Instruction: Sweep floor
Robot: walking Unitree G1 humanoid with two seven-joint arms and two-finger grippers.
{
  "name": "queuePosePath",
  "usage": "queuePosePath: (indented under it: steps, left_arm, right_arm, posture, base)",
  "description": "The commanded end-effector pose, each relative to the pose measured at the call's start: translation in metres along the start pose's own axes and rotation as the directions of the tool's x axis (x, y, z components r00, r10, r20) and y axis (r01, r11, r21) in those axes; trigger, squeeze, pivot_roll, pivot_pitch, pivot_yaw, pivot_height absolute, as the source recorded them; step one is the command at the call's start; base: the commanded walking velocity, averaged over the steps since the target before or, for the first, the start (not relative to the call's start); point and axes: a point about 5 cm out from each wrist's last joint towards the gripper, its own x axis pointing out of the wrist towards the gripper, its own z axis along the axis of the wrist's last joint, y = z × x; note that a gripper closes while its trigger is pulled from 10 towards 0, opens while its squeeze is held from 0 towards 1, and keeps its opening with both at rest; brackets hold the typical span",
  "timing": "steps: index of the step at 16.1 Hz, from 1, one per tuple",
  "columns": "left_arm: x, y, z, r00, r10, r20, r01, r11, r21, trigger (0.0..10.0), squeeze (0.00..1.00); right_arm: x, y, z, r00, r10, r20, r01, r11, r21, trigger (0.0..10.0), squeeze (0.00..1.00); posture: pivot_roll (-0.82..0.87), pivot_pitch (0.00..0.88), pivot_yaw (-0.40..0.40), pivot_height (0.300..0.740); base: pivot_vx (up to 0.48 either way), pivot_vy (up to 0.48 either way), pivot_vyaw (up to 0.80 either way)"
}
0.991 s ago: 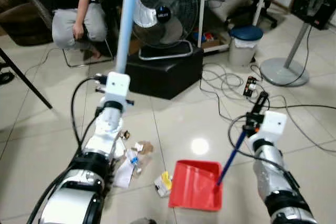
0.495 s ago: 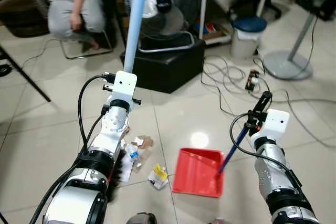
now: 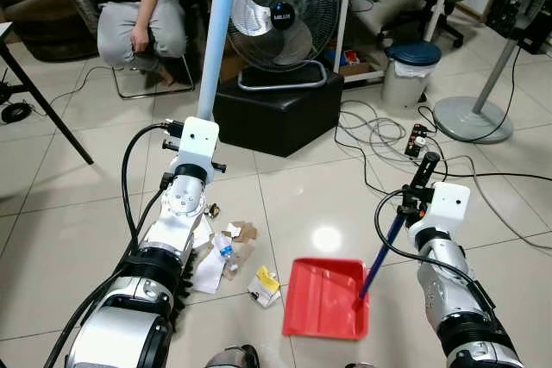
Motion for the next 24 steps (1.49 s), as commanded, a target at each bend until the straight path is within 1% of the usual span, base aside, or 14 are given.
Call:
queuePosePath:
  steps: [1, 6, 15, 24]
  left_arm:
    - [0.001, 0.0044, 0.0024, 1.0, 0.006, 0.013, -0.007, 1.0, 0.013, 10.0, 0.0]
    - [0.0015, 0.0041, 0.0025, 1.0, 0.0, 0.01, 0.0, 1.0, 0.018, 10.0, 0.0]
    - [0.0012, 0.0016, 0.004, 1.0, -0.005, 0.019, 0.005, 1.0, 0.013, 10.0, 0.0]
    - [0.0006, 0.0013, 0.0044, 1.0, -0.007, 0.025, 0.007, 1.0, 0.006, 10.0, 0.0]
  right_arm:
    - [0.0021, -0.0009, 0.0104, 0.999, 0.007, 0.046, -0.007, 1.0, -0.002, 10.0, 0.0]
    - [0.0021, 0.0001, 0.0103, 0.999, 0.01, 0.045, -0.01, 1.0, 0.002, 10.0, 0.0]
    - [0.002, 0.0012, 0.0104, 0.999, 0.012, 0.046, -0.012, 1.0, 0.004, 10.0, 0.0]
    - [0.0018, 0.0023, 0.0095, 0.999, 0.015, 0.041, -0.016, 1.0, 0.004, 10.0, 0.0]
  posture:
    - [-0.03, 0.089, 0.091, 0.74]
    - [-0.03, 0.089, 0.092, 0.74]
    - [-0.03, 0.087, 0.093, 0.74]
    - [-0.03, 0.091, 0.092, 0.74]
  base:
    - [0.0, 0.0, 0.0]
    - [0.0, 0.0, 0.0]
    - [0.25, 0.0, 0.0]
    - [0.0, 0.0, 0.0]
